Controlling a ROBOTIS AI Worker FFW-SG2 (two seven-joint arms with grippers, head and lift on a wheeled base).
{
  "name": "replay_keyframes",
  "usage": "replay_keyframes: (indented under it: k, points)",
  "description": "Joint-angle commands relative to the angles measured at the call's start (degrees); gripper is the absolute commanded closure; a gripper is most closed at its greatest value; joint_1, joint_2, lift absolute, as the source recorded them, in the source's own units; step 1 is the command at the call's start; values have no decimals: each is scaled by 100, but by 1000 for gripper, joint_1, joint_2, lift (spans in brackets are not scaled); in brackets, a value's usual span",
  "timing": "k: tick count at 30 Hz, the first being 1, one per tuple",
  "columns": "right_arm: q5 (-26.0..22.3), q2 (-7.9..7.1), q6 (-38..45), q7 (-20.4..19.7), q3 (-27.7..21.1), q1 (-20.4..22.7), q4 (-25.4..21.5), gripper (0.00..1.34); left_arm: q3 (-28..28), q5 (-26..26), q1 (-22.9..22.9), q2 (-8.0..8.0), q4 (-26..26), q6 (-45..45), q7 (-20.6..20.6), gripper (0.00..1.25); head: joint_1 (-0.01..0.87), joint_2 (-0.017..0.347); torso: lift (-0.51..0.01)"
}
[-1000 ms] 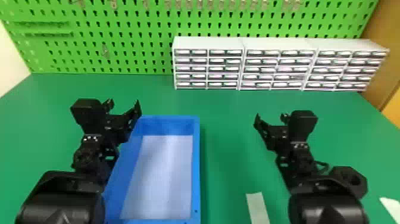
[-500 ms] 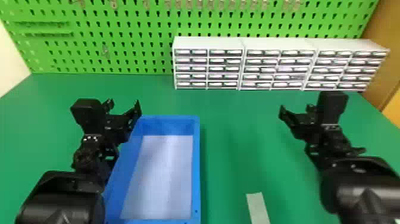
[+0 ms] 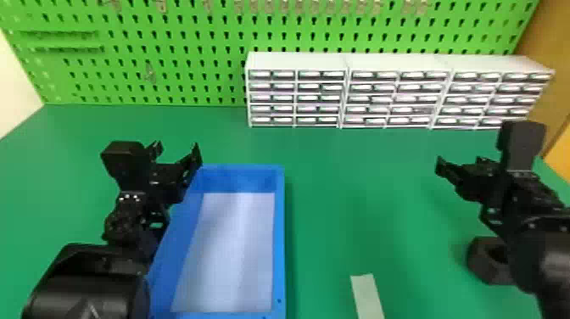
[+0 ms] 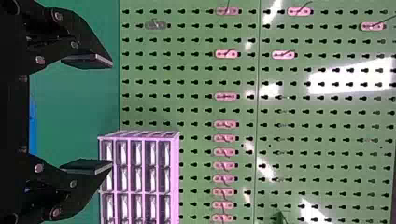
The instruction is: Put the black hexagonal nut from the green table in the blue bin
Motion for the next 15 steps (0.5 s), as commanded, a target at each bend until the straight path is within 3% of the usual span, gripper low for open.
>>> replay_keyframes:
  k: [1,15]
  points:
    - [13,-152,468,74,-6,-5,-138,449,-8,-11,3,5,4,0,0,486,686,52,-97]
    - [-83,-583,1672,241,-67,-154,-358,449,10,-29,11,5,4,9,0,486,686,52,-97]
